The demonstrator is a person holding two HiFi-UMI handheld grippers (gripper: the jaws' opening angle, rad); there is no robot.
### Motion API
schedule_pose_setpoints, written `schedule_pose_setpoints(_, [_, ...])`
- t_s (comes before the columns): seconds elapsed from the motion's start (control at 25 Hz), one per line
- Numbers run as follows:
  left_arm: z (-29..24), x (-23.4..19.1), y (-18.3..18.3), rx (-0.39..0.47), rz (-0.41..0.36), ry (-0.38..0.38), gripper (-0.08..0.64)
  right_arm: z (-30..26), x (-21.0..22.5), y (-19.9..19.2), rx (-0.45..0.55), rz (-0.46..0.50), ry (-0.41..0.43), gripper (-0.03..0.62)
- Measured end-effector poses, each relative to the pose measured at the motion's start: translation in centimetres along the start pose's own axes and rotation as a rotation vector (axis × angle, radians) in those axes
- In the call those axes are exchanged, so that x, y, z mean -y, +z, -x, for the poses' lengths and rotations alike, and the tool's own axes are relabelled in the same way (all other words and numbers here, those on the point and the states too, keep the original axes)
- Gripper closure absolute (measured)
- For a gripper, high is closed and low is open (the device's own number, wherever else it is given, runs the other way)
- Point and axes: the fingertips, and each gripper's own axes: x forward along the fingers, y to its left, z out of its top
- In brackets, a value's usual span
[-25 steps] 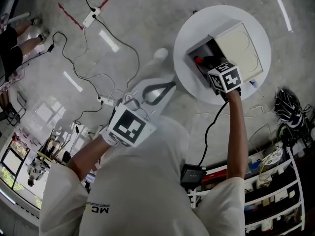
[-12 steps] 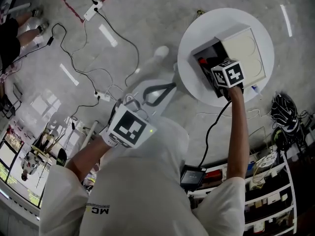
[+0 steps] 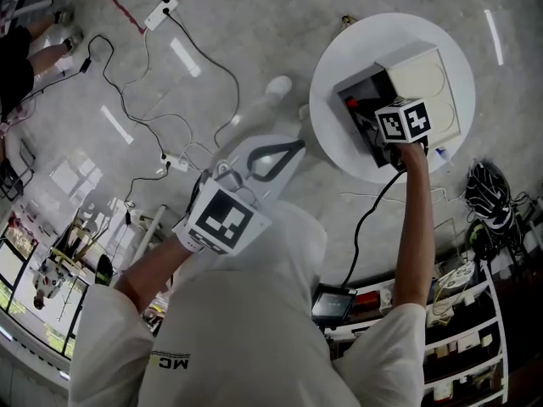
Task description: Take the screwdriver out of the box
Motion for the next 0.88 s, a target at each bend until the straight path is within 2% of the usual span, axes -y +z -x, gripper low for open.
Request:
schedule_pose_setpoints(0.2, [-0.1, -0.2, -0.2, 0.005, 0.001, 0.003, 0.56, -0.2, 0.3, -0.1, 0.006, -0.005, 0.022, 0.497])
schedule_pose_setpoints(0.44, [0.4, -0.5, -0.1, 0.004, -0.002, 0.015, 0.56, 0.0, 0.0, 0.0, 0.008, 0.075, -0.023, 0.511])
schedule_pose_setpoints(0.72, [0.8, 0.6, 0.3, 0.004, -0.024, -0.01, 0.56, 1.4, -0.8, 0.4, 0.119, 0.115, -0.119, 0.512])
schedule_pose_setpoints(0.88, [1.0, 1.0, 1.1, 0.014, -0.035, -0.015, 0.56, 3.2, -1.1, 0.9, 0.205, 0.096, -0.17, 0.512])
